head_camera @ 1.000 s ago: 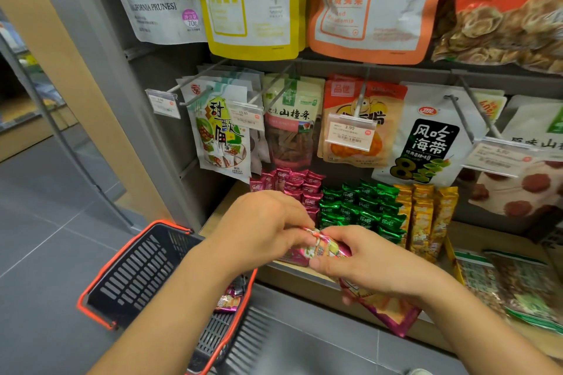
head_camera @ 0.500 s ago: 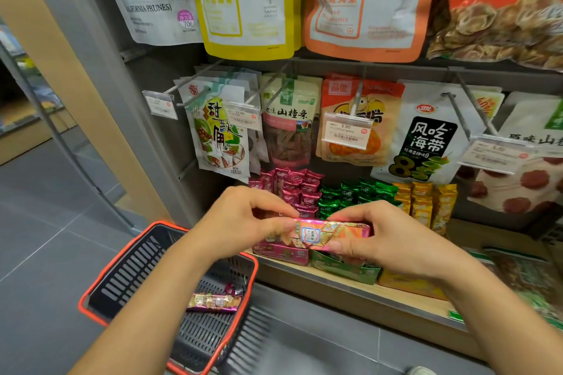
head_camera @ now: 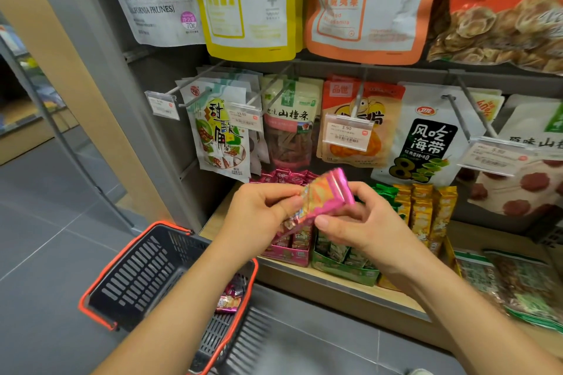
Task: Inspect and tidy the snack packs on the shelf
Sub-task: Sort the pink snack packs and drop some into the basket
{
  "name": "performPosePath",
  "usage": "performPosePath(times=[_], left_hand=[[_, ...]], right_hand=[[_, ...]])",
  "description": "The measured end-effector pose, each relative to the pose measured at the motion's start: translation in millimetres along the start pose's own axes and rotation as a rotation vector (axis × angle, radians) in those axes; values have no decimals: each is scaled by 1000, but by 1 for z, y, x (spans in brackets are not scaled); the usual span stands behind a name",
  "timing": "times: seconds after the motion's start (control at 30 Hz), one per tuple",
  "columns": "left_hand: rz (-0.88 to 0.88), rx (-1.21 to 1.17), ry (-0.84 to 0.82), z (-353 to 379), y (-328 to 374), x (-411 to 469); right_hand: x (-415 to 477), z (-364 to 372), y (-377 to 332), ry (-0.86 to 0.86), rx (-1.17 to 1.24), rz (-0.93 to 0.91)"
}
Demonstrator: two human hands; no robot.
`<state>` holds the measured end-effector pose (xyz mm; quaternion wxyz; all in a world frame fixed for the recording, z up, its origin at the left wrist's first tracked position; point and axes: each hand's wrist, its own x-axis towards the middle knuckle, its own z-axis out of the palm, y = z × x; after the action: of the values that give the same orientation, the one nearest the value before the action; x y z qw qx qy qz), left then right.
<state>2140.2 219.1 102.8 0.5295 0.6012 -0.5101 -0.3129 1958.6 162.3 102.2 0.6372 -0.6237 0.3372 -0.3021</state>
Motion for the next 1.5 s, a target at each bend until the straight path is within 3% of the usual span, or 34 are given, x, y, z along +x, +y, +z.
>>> performPosePath(times=[0.17, 0.27, 0.37, 0.53, 0.83, 1.1, 1.33, 1.5], left_hand=[[-87, -517, 3, 21, 6, -5], [-63, -616, -63, 14, 11, -3], [-56, -536, -94, -1, 15, -1], [-21, -102, 99, -15, 8, 5], [-211, -207, 375, -26, -10, 19], [-171, -208, 346, -32, -15, 21], [-190, -178, 434, -41, -24, 26], [-327, -216, 233, -46, -29, 30]], right_hand=[[0, 19, 18, -84, -81, -38], [0, 21, 16, -136, -238, -78], [0, 17, 15, -184, -311, -85], [-2, 20, 15, -264, -333, -38], [-5, 21, 8, -340, -188, 83], [-7, 14, -2, -390, -165, 131], [-6, -10, -11, -388, -96, 185], [-3, -20, -14, -228, 16, 130]])
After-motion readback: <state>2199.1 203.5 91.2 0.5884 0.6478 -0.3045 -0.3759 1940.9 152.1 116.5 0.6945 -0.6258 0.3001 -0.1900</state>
